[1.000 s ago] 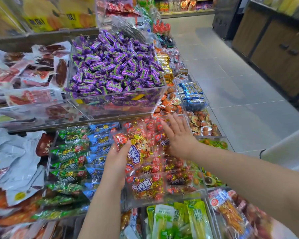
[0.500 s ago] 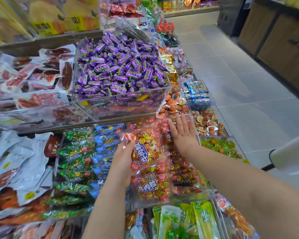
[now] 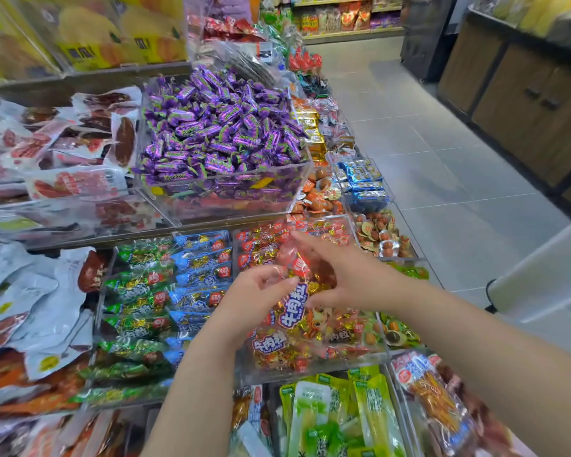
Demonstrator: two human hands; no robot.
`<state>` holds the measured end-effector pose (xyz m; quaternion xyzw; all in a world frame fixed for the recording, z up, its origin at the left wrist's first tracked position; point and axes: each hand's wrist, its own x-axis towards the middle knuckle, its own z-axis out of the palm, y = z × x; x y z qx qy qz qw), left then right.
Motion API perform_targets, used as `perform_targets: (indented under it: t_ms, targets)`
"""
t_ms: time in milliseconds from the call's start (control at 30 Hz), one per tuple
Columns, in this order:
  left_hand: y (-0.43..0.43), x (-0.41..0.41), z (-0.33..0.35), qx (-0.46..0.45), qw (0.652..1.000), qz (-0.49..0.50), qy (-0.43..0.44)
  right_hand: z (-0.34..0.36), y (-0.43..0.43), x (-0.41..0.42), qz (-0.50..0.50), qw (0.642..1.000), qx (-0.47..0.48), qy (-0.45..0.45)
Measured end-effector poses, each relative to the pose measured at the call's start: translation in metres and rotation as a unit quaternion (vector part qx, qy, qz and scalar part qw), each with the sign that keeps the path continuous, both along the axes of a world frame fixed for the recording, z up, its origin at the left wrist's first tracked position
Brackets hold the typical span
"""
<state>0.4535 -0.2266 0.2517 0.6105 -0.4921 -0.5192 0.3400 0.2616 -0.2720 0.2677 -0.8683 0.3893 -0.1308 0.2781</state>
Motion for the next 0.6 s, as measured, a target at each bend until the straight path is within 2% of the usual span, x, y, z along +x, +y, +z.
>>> perform_targets:
  t_ms: [100,200,300,367,433,500,600]
  targets:
    - [0.006,-0.008,-0.002,0.009,0.999,0.019,0.033,-0.01,-0.003,-0.013,-0.052,0.998,0.025,0.006]
    - [0.01,-0.004,-0.016,-0.059,0.991,0.05,-0.105,-0.023,-0.013,-0.033,-0.19,0.979,0.05,-0.057]
    - [0.005,-0.003,-0.028,-0.089,0.965,-0.031,-0.244,-0.04,-0.026,-0.035,-0.253,0.96,0.076,-0.097]
    - [-0.005,-0.01,-0.039,-0.106,0.912,-0.122,-0.378,-0.054,-0.032,-0.027,-0.256,0.961,0.086,-0.065]
    - [-0.014,-0.017,-0.049,-0.108,0.86,-0.171,-0.469,-0.068,-0.034,-0.018,-0.268,0.958,0.087,-0.056]
    - [-0.019,-0.019,-0.058,-0.068,0.837,-0.202,-0.504,-0.079,-0.037,-0.015,-0.263,0.963,0.054,-0.015]
    - [-0.021,-0.017,-0.069,-0.023,0.805,-0.236,-0.543,-0.086,-0.042,-0.016,-0.203,0.964,-0.086,0.148]
